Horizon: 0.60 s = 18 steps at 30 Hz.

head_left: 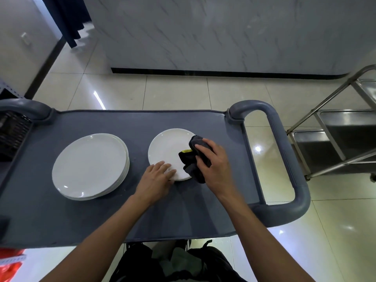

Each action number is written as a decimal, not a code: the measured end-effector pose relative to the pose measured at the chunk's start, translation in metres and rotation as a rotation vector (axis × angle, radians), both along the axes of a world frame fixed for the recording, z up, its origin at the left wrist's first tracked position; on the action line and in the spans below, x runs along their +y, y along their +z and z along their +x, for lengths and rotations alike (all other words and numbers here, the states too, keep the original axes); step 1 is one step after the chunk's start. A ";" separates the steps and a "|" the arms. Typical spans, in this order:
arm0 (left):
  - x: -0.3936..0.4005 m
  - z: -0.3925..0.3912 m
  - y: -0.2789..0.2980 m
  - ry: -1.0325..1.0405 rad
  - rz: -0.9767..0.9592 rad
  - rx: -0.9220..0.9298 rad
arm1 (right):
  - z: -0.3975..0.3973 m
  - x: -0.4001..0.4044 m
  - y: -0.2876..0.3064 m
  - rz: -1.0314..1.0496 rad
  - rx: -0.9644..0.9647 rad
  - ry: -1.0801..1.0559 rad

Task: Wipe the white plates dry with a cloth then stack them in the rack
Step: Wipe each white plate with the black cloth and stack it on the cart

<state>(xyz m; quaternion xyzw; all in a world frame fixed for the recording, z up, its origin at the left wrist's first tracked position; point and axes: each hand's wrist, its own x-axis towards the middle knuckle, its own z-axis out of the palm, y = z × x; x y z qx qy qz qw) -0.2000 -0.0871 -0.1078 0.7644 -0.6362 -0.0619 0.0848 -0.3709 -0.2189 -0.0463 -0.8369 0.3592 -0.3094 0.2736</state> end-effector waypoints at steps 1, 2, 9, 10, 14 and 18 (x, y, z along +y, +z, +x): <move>0.004 0.001 0.004 0.027 -0.027 0.032 | 0.003 0.000 0.000 -0.008 -0.005 0.009; 0.009 0.001 0.008 0.050 -0.058 0.057 | 0.006 0.000 0.001 -0.016 -0.008 0.018; 0.046 0.025 0.045 0.057 -0.332 0.037 | 0.044 0.001 0.010 -0.085 -0.030 0.077; 0.051 0.032 0.051 0.079 -0.351 0.035 | 0.050 0.003 0.012 -0.094 -0.036 0.088; 0.073 0.067 0.064 0.271 -0.359 0.051 | 0.078 0.013 0.018 -0.125 -0.034 0.151; 0.100 0.109 0.064 0.493 -0.331 0.090 | 0.105 0.030 0.020 -0.152 -0.031 0.216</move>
